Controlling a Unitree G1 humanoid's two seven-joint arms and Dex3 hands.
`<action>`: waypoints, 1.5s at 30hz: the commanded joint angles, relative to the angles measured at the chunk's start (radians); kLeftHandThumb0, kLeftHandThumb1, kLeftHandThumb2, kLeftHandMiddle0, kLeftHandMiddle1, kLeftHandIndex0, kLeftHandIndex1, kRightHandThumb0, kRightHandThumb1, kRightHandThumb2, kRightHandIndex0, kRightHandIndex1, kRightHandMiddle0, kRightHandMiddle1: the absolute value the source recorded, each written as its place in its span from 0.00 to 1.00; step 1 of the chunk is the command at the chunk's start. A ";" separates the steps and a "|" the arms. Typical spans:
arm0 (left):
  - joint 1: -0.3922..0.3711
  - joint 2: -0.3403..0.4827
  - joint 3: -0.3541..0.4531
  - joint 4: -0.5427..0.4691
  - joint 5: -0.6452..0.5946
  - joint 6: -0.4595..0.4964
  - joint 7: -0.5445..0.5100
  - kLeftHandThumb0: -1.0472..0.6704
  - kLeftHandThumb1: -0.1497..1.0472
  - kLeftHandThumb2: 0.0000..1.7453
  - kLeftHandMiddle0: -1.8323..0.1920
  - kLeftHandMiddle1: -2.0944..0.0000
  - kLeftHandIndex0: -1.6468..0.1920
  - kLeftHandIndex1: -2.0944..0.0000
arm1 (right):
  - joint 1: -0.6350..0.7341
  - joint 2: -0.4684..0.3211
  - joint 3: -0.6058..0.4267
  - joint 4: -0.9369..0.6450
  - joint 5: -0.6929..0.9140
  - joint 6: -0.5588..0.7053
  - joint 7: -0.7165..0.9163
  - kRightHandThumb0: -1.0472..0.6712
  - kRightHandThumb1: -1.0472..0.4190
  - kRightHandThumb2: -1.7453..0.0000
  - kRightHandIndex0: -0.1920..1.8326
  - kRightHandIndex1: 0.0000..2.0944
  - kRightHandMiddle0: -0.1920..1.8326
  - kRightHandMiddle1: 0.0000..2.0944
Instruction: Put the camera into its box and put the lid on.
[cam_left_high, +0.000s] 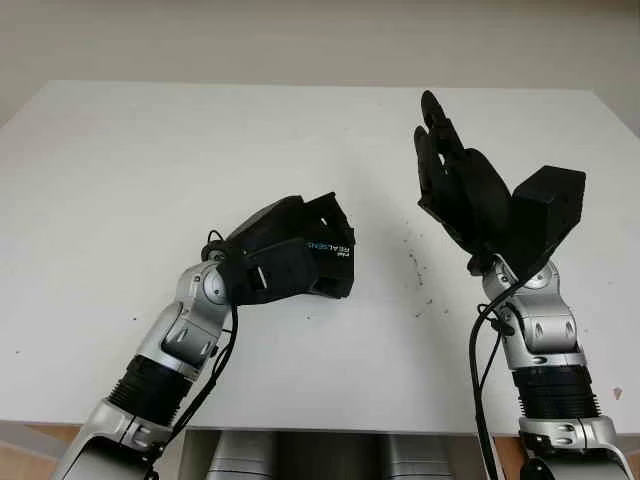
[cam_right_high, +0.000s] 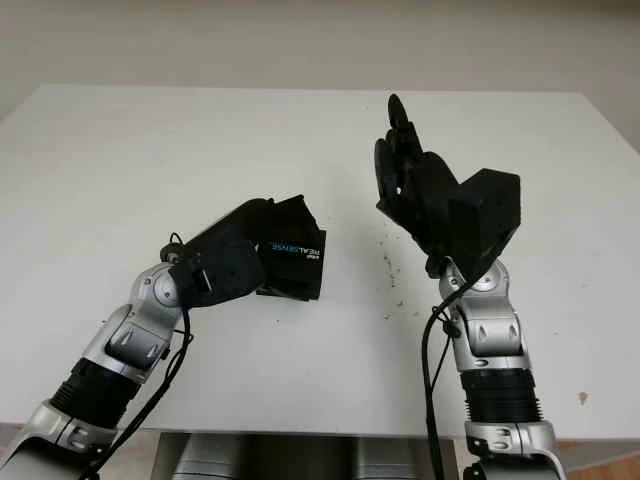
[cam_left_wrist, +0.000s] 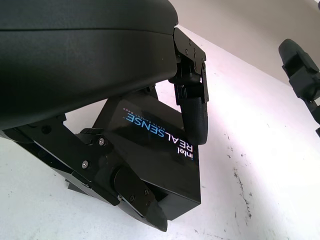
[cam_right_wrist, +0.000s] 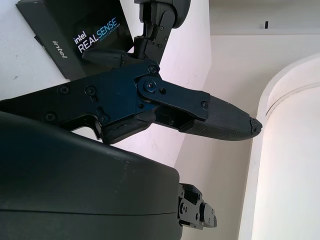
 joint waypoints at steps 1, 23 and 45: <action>-0.022 0.000 -0.004 -0.005 0.004 0.021 -0.005 0.54 0.91 0.03 0.74 0.26 0.73 0.30 | 0.009 0.000 -0.002 -0.022 0.000 0.005 -0.003 0.13 0.00 0.58 0.00 0.00 0.00 0.00; 0.073 0.091 -0.042 -0.072 -0.053 0.079 -0.156 0.16 0.99 0.12 0.96 0.92 0.98 0.93 | 0.000 -0.012 -0.012 -0.008 0.010 -0.006 0.027 0.14 0.00 0.58 0.00 0.00 0.00 0.00; 0.110 0.139 -0.021 -0.139 0.016 0.032 -0.112 0.09 1.00 0.40 1.00 1.00 1.00 1.00 | -0.003 -0.016 -0.016 0.004 0.010 -0.017 0.040 0.14 0.00 0.58 0.00 0.00 0.00 0.00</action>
